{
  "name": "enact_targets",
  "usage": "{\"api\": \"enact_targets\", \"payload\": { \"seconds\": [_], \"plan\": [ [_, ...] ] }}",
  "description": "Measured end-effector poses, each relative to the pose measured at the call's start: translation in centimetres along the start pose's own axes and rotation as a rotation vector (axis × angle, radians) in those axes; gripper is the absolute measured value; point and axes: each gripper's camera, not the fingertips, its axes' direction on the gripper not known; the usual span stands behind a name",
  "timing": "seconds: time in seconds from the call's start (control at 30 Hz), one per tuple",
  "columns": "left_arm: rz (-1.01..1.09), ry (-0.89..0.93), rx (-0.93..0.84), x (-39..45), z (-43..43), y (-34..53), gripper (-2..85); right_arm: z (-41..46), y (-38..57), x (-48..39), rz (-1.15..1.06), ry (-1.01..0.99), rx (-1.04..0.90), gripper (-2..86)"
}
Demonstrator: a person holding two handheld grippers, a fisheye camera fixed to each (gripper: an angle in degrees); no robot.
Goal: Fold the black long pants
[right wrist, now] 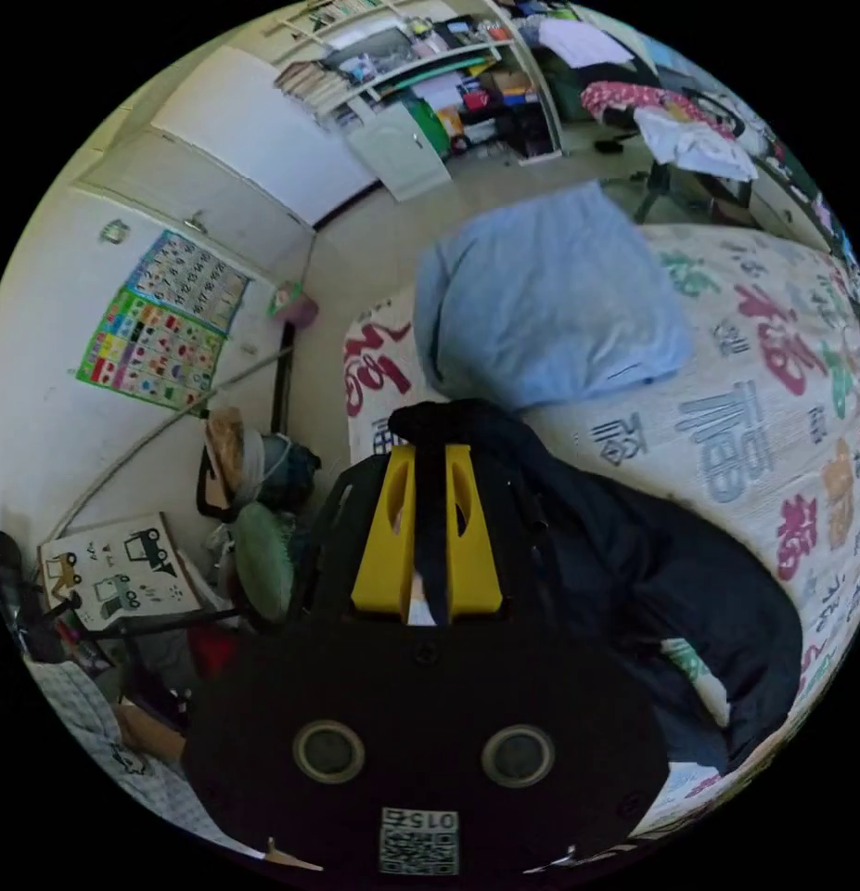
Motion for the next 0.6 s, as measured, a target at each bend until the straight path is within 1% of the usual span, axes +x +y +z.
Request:
{"api": "enact_targets", "payload": {
  "seconds": [0.07,0.1,0.17,0.23,0.27,0.37,0.4,0.47,0.5,0.57,0.6],
  "plan": [
    [-0.038,-0.011,-0.108,-2.7,2.6,-1.2,-0.1,2.1,0.3,0.9,0.000,-0.016,-0.005,5.7],
    [-0.040,0.003,-0.130,-3.2,3.2,-1.7,0.2,2.6,0.3,2.0,0.034,-0.047,-0.009,5.7],
    [-0.055,0.031,-0.196,-4.3,5.0,-3.9,3.2,2.2,0.0,3.9,0.088,-0.124,0.003,5.9],
    [-0.041,0.050,-0.240,-4.5,6.7,-6.0,7.3,0.9,-0.8,5.6,0.123,-0.141,0.012,6.4],
    [-0.031,0.053,-0.270,-4.6,8.1,-7.6,9.6,-0.2,-1.5,6.7,0.124,-0.126,0.005,7.2],
    [-0.015,0.088,-0.327,-4.5,12.2,-11.7,12.2,-3.5,-3.0,9.5,0.131,-0.050,-0.034,8.8],
    [-0.002,0.092,-0.336,-4.4,13.1,-12.4,12.4,-5.3,-2.9,10.5,0.147,0.001,-0.007,9.2],
    [0.033,0.090,-0.387,-3.8,16.9,-15.5,13.0,-8.1,-2.0,12.0,0.179,0.028,0.058,9.7],
    [0.033,0.094,-0.400,-3.6,17.8,-16.3,13.0,-9.8,-1.1,13.0,0.196,0.016,0.087,9.8],
    [0.017,0.088,-0.486,-2.8,20.4,-18.8,12.6,-11.9,0.9,14.6,0.232,-0.032,0.108,9.8],
    [0.018,0.089,-0.494,-2.5,20.5,-19.3,12.4,-13.2,2.7,15.7,0.272,-0.060,0.120,9.5]
  ]
}}
